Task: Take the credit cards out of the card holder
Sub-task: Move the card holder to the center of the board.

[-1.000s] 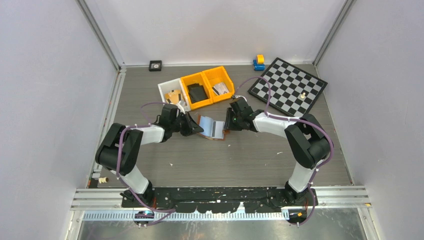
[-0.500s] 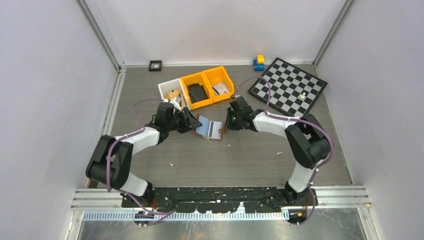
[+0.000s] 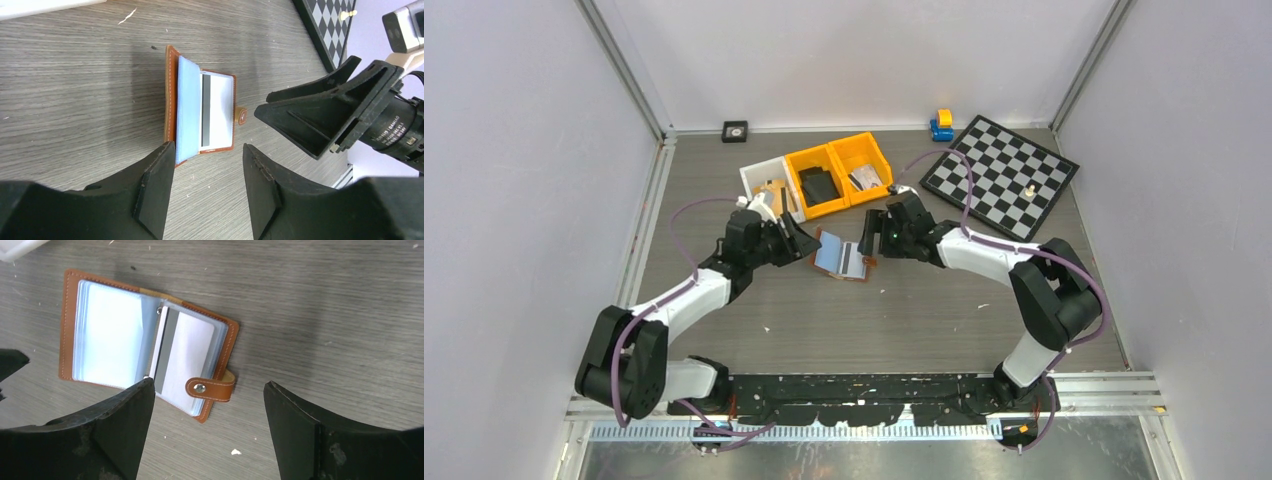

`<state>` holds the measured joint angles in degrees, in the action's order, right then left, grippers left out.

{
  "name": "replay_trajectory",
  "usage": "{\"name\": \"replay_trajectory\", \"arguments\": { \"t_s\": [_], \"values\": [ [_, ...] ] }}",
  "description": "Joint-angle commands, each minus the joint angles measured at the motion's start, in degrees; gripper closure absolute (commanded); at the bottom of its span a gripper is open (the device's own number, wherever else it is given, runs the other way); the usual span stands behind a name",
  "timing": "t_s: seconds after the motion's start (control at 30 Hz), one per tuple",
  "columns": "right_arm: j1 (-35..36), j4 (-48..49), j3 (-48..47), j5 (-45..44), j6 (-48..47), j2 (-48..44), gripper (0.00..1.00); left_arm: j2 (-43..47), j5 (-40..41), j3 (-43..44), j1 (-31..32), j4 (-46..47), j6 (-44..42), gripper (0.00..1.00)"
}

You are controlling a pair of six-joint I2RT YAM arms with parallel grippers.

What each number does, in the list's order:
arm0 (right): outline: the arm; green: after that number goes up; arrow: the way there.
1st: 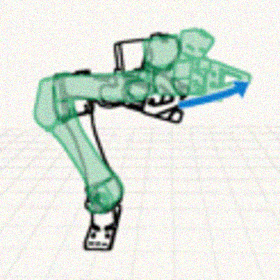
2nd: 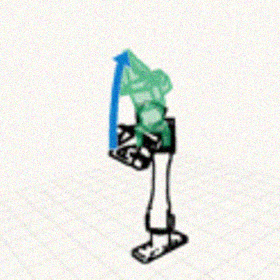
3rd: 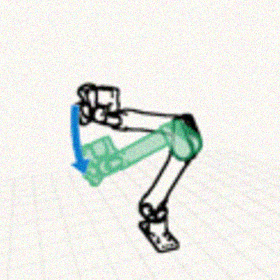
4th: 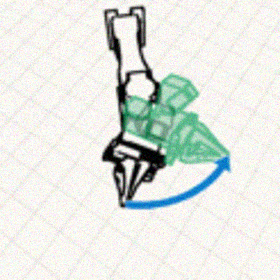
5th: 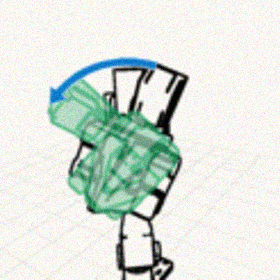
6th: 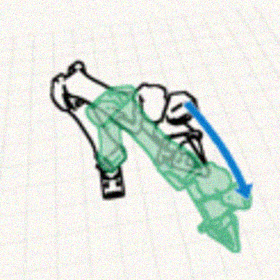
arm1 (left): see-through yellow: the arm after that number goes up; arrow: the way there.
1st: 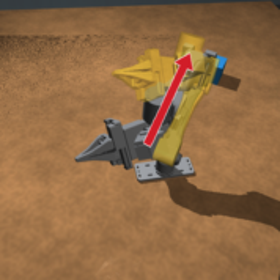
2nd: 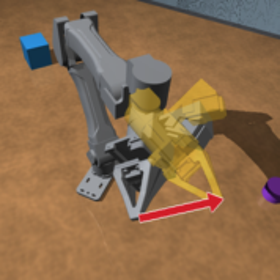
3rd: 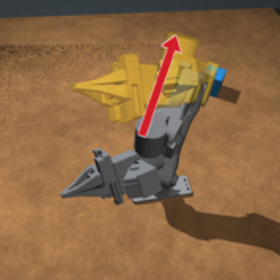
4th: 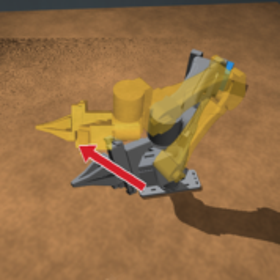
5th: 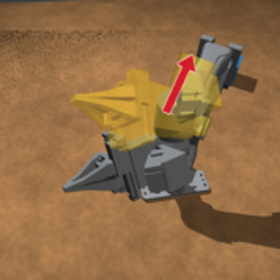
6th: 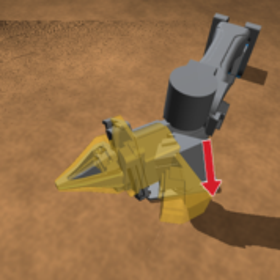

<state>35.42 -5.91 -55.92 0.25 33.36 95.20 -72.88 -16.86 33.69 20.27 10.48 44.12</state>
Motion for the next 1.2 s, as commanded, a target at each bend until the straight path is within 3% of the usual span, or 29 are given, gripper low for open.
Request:
{"name": "replay_trajectory", "arguments": {
  "t_s": [0.0, 0.13, 0.33, 0.67, 0.77, 0.87, 0.97, 1.03, 1.1, 1.17],
  "values": [
    [1.65, 1.37, -2.1, 1.42, -0.91, 0.73, 0.15, -1.87, -0.03, 0.72, 0.29, 0.94, -0.98, 0.45],
    [2.05, 0.6, -2.61, -0.99, -1.44, 1.68, 0.14, -3.14, -0.37, 1.15, 0.29, 0.69, -0.79, 0.39],
    [2.09, 1.42, -1.82, -2.37, -1.93, 0.69, 0.15, -2.08, -0.63, 0.27, 0.29, 1.65, -1.1, 0.16],
    [2.11, 5.47, 2.01, -6.84, -3.89, -3.2, 0.14, -4.46, -1.1, 1.5, 0.29, 1.11, -1.99, 0.14],
    [2.19, 17.32, 7.98, -7.85, -4.6, -4.9, 0.13, -3.91, -0.45, 0.85, 0.44, 2.2, -2.28, 0.01],
    [3.3, 44.31, 18.43, -6.62, -8.07, -4.05, 0.12, -3.01, 0.08, -0.02, 0.73, 3.49, -2.58, 0.0],
    [3.73, 64.29, 23.64, 1.18, -12.27, 2.57, 0.12, -1.8, 1.61, -0.07, 0.73, 2.34, -3.04, 0.0],
    [4.03, 69.09, 22.49, 8.21, -14.64, 9.16, 0.11, -1.12, 2.35, -0.07, 0.73, 1.59, -3.32, 0.0],
    [5.33, 67.85, 19.56, 14.51, -19.75, 13.03, 0.12, -0.5, 2.76, -0.15, 0.73, 1.2, -3.34, 0.0],
    [8.1, 63.47, 16.94, 14.1, -26.08, 14.43, 0.11, -0.1, 2.91, -0.15, 0.73, 0.96, -3.33, 0.0]
  ]
}}
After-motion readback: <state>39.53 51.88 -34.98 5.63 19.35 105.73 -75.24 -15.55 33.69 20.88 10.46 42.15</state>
